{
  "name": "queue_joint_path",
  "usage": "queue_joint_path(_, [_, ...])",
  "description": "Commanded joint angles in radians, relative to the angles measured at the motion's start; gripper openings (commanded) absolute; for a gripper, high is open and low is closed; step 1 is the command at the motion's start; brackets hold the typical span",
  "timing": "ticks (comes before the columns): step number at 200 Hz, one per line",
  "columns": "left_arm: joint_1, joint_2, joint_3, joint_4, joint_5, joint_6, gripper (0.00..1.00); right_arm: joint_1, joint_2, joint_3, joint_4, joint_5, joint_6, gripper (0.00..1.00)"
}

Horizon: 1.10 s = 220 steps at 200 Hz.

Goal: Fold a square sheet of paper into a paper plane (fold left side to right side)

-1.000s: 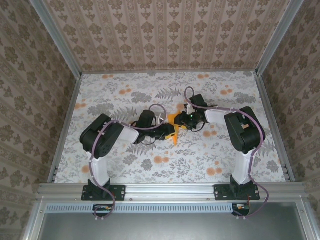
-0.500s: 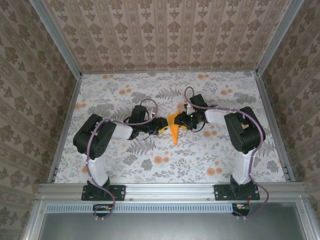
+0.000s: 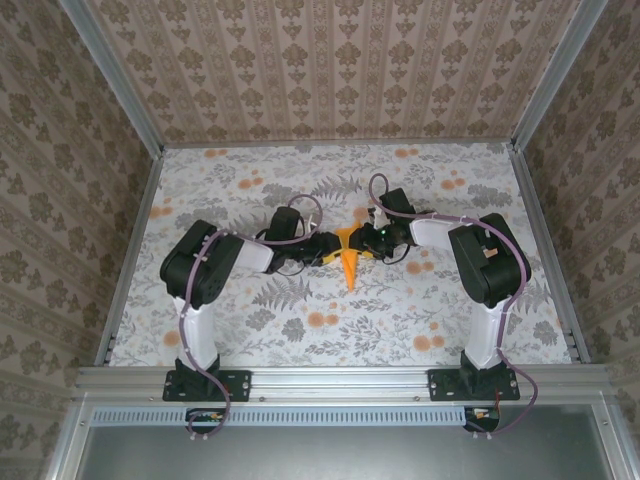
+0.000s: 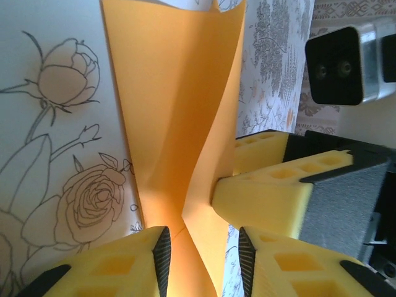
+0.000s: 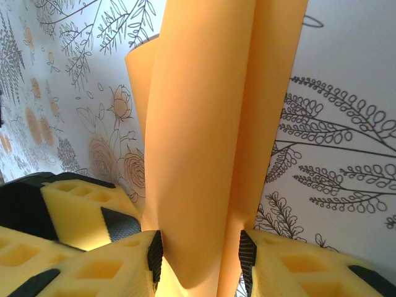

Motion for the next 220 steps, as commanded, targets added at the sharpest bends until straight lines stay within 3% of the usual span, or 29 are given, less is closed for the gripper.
queue_joint_path(1, [-0.01,0.024,0.028,-0.011,0.023,0.01,0.36,0.011,0.036,-0.01,-0.052,0.038,-0.011,0.42])
queue_joint_path(52, [-0.02,0.052,0.046,0.005,0.027,-0.005,0.3,0.011,0.038,-0.011,-0.051,0.036,-0.011,0.41])
queue_joint_path(136, [-0.01,0.055,0.062,-0.035,0.007,0.036,0.02,0.011,0.041,-0.004,-0.065,0.031,-0.019,0.41])
queue_joint_path(220, [0.007,0.054,0.126,-0.23,-0.013,0.201,0.0,-0.005,-0.003,-0.018,-0.031,0.023,-0.015,0.44])
